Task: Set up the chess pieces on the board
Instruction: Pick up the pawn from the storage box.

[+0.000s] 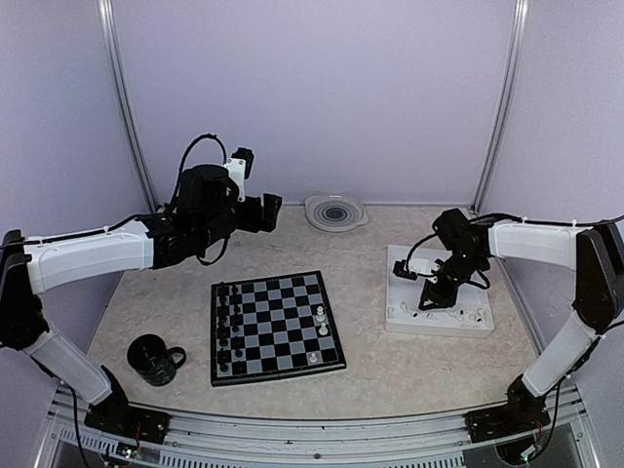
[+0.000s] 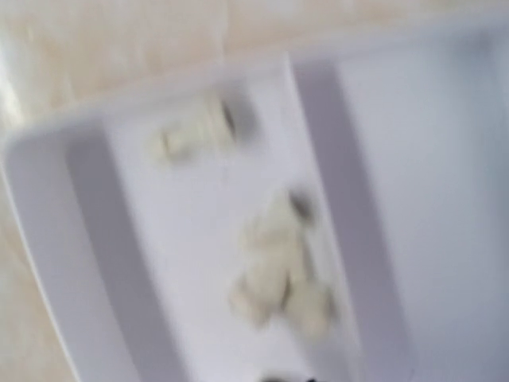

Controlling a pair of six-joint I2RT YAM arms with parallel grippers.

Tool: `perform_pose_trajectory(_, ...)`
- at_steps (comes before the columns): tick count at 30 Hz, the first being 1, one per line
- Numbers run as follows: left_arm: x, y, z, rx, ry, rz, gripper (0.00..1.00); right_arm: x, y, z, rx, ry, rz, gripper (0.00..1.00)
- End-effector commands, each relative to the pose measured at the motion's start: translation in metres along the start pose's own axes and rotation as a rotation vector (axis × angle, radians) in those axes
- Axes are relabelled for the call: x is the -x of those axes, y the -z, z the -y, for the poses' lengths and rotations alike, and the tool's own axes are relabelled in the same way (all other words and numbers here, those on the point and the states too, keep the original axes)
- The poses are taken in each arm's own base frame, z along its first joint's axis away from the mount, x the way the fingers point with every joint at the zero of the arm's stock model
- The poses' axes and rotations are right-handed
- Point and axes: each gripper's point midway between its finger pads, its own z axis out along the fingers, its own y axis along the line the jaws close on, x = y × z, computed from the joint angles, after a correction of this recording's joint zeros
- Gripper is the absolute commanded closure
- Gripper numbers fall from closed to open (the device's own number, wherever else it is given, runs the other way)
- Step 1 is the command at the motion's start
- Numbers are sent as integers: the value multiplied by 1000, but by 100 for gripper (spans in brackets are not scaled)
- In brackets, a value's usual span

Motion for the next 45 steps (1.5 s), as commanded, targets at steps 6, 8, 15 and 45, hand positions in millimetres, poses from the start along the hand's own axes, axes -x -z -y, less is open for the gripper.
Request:
perform_pose_trajectory(6, -1, -8, 33, -134, -10, -58, 5, -29, 0, 6, -38, -71, -75, 74)
perform_pose_trajectory(8, -3, -8, 38, -139, -28, -64, 5, -29, -1, 8, -39, -78, -79, 74)
perform_pose_trajectory(15, -7, -4, 50, -142, -82, -66, 5, -21, -2, 13, -45, -89, -55, 75)
perform_pose_trajectory(45, -11, 1, 65, -167, -130, -71, 5, -141, 30, 28, -87, -299, -242, 76)
